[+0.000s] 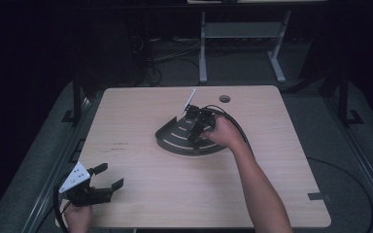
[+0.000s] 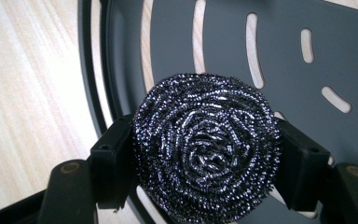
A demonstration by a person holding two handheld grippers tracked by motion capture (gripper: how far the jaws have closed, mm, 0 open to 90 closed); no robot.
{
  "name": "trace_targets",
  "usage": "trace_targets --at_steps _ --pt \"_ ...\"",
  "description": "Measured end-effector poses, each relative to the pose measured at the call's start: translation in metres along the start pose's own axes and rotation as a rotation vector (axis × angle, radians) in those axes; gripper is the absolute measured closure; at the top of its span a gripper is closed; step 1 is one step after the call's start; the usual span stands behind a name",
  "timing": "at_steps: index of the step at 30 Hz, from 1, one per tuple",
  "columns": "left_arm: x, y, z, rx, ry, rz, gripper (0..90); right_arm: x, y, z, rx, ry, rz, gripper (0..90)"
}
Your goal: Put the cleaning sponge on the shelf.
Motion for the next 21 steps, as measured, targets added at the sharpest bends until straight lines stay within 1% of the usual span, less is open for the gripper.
trace_targets --at_steps 3,4,6,7,8,10,11,12,13,17,21 --pt "0.0 0.001 -0.001 0.002 0.0 0.001 13.7 0.0 -0.004 0.003 -0.001 -0.009 0.0 30.9" --pt "0.0 0.0 -0.001 0.003 0.001 0.001 13.7 0.0 -0.005 0.004 -0.007 -0.014 0.004 30.8" --pt "0.0 0.0 -0.001 0.001 0.0 -0.001 13.7 0.0 -0.008 0.006 -0.003 -0.018 0.017 30.9" --pt "0.0 0.0 0.0 -0.001 0.001 0.0 13.7 -0.001 -0.01 0.008 -0.006 -0.029 0.018 30.8" --pt "0.0 0.0 0.0 -0.001 0.001 0.0 13.7 -0.001 -0.01 0.008 -0.006 -0.029 0.018 30.8" --pt "0.0 0.0 0.0 -0.001 0.001 0.001 13.7 -0.003 -0.013 0.011 -0.009 -0.042 0.014 30.8" --pt "0.0 -0.001 0.0 -0.001 -0.001 -0.001 13.7 -0.005 -0.016 0.013 -0.007 -0.058 0.019 30.8" --pt "0.0 -0.001 0.0 -0.002 -0.001 -0.001 13.7 -0.005 -0.016 0.013 -0.007 -0.058 0.019 30.8" --pt "0.0 -0.001 0.0 -0.003 -0.001 0.0 13.7 -0.006 -0.018 0.015 -0.002 -0.068 0.02 30.8" --pt "0.0 -0.001 0.0 -0.003 -0.002 0.0 13.7 -0.006 -0.022 0.016 -0.009 -0.063 0.008 30.7" --pt "0.0 0.0 0.0 -0.002 0.001 0.0 13.7 -0.004 -0.027 0.016 -0.01 -0.071 0.002 30.7"
Point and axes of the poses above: each handheld gripper's, and its own axes: y roughly backward along the jaws, x roughly out of its top, z roughly to its right, the point moved 3 cm from there along -y, roughly forward along the jaws, and after that the axes turned 6 degrees about x, right-handed, at the moved point
